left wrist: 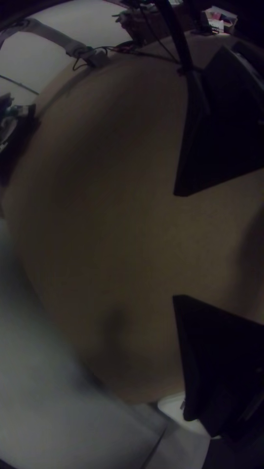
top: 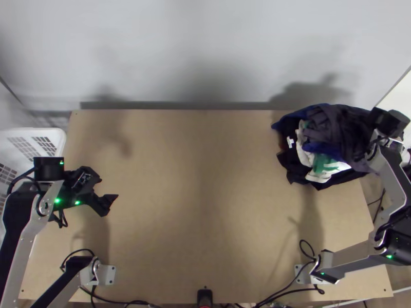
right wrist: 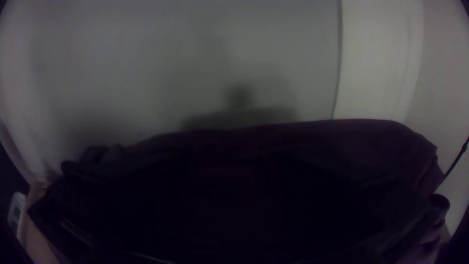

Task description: Fold the t-shirt

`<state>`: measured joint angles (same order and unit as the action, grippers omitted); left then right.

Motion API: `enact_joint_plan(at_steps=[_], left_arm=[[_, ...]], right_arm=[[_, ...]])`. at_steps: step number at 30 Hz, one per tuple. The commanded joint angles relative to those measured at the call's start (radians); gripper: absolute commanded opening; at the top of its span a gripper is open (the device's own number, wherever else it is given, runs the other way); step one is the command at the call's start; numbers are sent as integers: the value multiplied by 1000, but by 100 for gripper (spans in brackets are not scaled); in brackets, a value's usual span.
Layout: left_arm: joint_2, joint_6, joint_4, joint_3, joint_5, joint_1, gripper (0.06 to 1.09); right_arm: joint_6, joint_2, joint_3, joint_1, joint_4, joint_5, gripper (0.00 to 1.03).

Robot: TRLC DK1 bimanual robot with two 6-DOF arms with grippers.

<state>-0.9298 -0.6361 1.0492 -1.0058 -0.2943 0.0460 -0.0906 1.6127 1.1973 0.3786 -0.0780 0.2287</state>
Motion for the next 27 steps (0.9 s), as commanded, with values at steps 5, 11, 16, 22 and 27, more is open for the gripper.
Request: enact_joint_plan(at_steps=[5,11,16,22,27], left_arm=[[-7,-8,2,-13,3,2,104],[-1,-13,9,-11,4,2,104],[5,-16,11,-11,7,2,104],[31,10,-29,27,6,-8,104],[91,81,-161,145,14,0,104]], right_arm=[[-15,-74,84,5,76,44,99],[-26,-145,125,23,116,46,99],[-28,-260,137,28,196,44,99],[8,-570,33,14,265,-45,99],[250,-916,-229,-90,234,-310,99]])
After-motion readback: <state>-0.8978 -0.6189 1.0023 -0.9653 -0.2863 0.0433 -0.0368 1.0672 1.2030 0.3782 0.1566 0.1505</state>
